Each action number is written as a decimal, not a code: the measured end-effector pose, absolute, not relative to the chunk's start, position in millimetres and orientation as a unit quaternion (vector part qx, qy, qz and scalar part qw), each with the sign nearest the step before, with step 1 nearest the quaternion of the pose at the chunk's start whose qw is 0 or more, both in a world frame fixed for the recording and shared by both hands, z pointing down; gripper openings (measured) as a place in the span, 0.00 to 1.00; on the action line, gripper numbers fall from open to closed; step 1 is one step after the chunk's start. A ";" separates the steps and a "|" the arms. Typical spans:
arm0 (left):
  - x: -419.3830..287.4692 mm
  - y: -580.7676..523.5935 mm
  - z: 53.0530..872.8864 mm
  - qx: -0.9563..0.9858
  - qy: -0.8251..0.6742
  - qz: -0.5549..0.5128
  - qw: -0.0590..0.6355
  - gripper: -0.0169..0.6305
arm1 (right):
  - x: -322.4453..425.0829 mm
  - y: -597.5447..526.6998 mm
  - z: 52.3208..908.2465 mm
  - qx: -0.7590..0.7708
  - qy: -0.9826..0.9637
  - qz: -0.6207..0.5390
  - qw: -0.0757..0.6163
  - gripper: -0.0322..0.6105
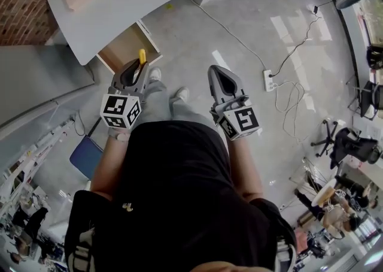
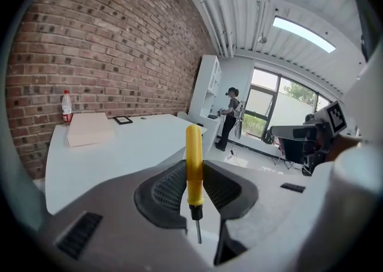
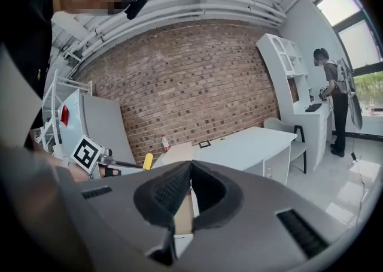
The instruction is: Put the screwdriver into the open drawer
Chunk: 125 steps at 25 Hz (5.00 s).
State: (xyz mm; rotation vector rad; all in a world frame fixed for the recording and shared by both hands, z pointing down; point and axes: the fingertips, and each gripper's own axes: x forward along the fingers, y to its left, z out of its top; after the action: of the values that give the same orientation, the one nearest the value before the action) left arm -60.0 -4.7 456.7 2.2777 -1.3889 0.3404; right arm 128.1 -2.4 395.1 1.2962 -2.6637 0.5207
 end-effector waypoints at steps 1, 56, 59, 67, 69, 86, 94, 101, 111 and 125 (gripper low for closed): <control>-64.1 -10.3 463.0 0.824 -0.502 0.123 0.232 0.15 | 124.3 -7.0 396.8 0.432 -0.882 0.174 0.070 0.06; -146.4 -73.9 938.8 0.741 -0.301 0.453 0.393 0.15 | 71.0 -27.9 551.1 0.563 -0.734 0.316 0.211 0.06; -140.5 -72.0 947.5 0.741 -0.291 0.463 0.389 0.15 | 74.4 -21.8 554.9 0.564 -0.728 0.324 0.216 0.06; -134.9 -70.5 968.6 0.738 -0.269 0.485 0.384 0.15 | 73.5 -15.8 563.8 0.570 -0.719 0.336 0.215 0.06; -135.0 -68.5 974.5 0.737 -0.266 0.489 0.384 0.15 | 74.0 -13.9 567.2 0.573 -0.717 0.336 0.212 0.06; -133.2 -54.2 972.6 0.744 -0.239 0.500 0.374 0.15 | 80.4 6.6 570.8 0.586 -0.707 0.339 0.203 0.06; -135.5 -61.8 938.0 0.759 -0.251 0.506 0.324 0.15 | 75.8 2.2 553.7 0.582 -0.726 0.310 0.195 0.06; -129.4 -72.1 868.8 0.778 -0.268 0.494 0.282 0.03 | 74.3 -10.1 519.8 0.570 -0.750 0.283 0.179 0.06; -111.6 -89.9 751.1 0.812 -0.296 0.414 0.285 0.03 | 65.5 -40.9 474.6 0.543 -0.783 0.262 0.151 0.06; -85.1 -104.9 591.6 0.866 -0.318 0.309 0.232 0.03 | 85.0 -55.6 437.3 0.529 -0.810 0.224 0.122 0.06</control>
State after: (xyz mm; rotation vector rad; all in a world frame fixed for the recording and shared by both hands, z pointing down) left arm -85.1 -104.9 591.6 2.3799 -0.8731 0.8491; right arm 85.0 -55.6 437.3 1.5432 -2.3637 0.6549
